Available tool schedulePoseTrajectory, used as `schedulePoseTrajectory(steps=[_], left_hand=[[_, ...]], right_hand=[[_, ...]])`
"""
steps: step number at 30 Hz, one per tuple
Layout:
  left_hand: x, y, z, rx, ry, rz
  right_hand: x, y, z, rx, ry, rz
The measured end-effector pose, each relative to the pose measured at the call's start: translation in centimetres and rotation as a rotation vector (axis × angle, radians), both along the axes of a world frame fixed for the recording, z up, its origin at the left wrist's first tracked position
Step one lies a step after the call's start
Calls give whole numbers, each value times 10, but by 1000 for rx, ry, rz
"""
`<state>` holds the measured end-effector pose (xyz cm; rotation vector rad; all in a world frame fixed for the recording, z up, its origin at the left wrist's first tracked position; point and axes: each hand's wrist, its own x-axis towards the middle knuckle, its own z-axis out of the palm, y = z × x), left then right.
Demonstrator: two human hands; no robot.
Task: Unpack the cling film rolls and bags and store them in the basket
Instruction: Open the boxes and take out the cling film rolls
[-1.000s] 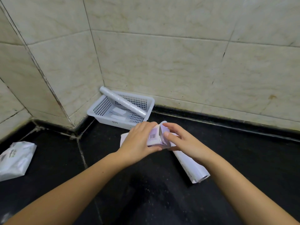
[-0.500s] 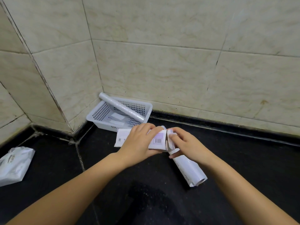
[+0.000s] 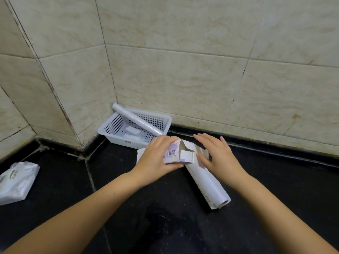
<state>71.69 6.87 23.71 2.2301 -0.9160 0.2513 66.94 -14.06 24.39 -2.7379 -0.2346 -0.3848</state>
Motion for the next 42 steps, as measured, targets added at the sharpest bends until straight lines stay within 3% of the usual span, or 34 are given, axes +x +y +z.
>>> schedulePoseTrajectory(steps=[4,9,13,15,17,19,21,22,31,36,38,42], left_hand=[[-4,-4,2,-26,-7,-42],[-9,-4,1,-30,16,-74],[-12,-4,-1,11,-2,-92],[-13,-6,-3,46,-17,-101],[-12,-8,-4,52,-36,-89],[-9,-8,-3,-5,-22,-42],[-4,-7,-1,-85,1,17],[-1,-7,-1,-107,-3,34],[9,-6,-3,-88,-131,43],[13,-5,-3,-140,-115,95],[14,-3,-4,-135,-139,117],[12,-6,-9,-32,-319,139]], right_hand=[[3,14,20,98,-43,186],[4,9,35,472,78,107],[10,7,36,491,221,100],[12,10,29,378,214,44],[11,13,24,162,44,-71],[5,17,25,45,-259,-117],[-4,20,24,-6,-498,-33],[-8,22,22,-22,-525,33],[-13,26,16,213,-119,172],[-14,26,25,107,-224,213],[-18,29,24,174,-185,226],[-3,33,30,416,-21,-43]])
